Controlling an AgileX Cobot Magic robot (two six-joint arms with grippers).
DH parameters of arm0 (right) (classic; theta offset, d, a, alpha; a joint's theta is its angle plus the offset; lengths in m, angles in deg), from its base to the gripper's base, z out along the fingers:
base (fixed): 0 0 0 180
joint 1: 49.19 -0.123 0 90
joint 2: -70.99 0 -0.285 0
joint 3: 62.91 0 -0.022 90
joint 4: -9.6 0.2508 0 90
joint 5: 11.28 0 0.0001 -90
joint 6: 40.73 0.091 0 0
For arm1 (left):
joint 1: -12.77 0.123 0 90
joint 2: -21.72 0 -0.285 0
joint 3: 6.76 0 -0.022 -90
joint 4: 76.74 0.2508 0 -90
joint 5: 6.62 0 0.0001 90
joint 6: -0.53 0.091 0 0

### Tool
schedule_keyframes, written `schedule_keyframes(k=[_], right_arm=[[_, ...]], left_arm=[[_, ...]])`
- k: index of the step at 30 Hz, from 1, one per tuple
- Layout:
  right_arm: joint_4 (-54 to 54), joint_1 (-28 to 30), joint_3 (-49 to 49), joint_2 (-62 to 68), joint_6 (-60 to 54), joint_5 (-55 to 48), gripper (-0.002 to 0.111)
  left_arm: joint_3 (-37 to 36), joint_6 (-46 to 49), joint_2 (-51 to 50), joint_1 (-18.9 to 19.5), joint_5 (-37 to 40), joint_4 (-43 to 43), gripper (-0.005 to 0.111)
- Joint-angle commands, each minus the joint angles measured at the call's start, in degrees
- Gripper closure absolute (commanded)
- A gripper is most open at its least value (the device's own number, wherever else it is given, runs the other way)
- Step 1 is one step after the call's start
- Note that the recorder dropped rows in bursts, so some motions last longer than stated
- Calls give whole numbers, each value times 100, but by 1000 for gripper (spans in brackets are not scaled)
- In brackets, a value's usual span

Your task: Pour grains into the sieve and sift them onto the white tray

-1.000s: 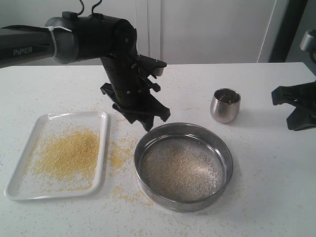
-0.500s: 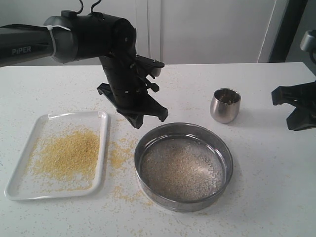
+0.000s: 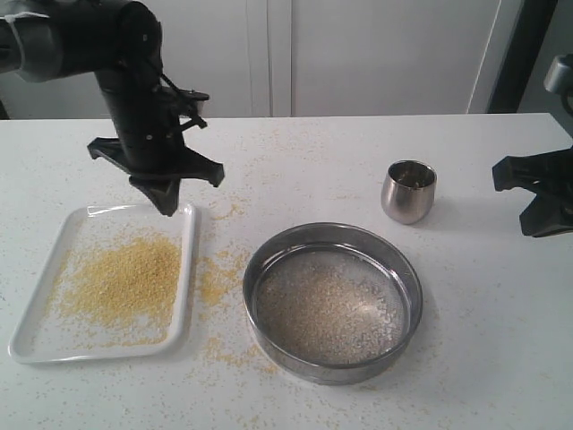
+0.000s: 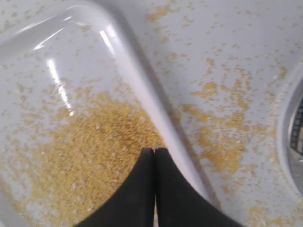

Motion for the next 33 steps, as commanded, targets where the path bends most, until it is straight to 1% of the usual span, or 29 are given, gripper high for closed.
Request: schedule_keyframes(k=[1, 2, 4, 8, 13, 24, 33], right_arm=[[-12, 32, -1, -31, -26, 39, 108], [-12, 32, -1, -31, -26, 39, 108], [-12, 32, -1, -31, -26, 39, 108], [-12, 32, -1, -31, -26, 39, 108], [-12, 32, -1, -31, -26, 39, 108], [-12, 32, -1, -31, -26, 39, 108], [-12, 32, -1, -31, -26, 39, 108]], left_arm=[[-26, -62, 138, 548, 550, -11, 107], [-91, -62, 196, 656, 558, -11, 107], [-416, -74, 433, 1003, 476, -11, 107], [-1082, -74, 945, 1434, 93, -11, 107], [-1902, -188, 1666, 1729, -488, -11, 107], [-3199, -189, 2949, 1723, -1316, -49, 107], [-4115, -189, 4123, 1723, -1538, -278, 107]])
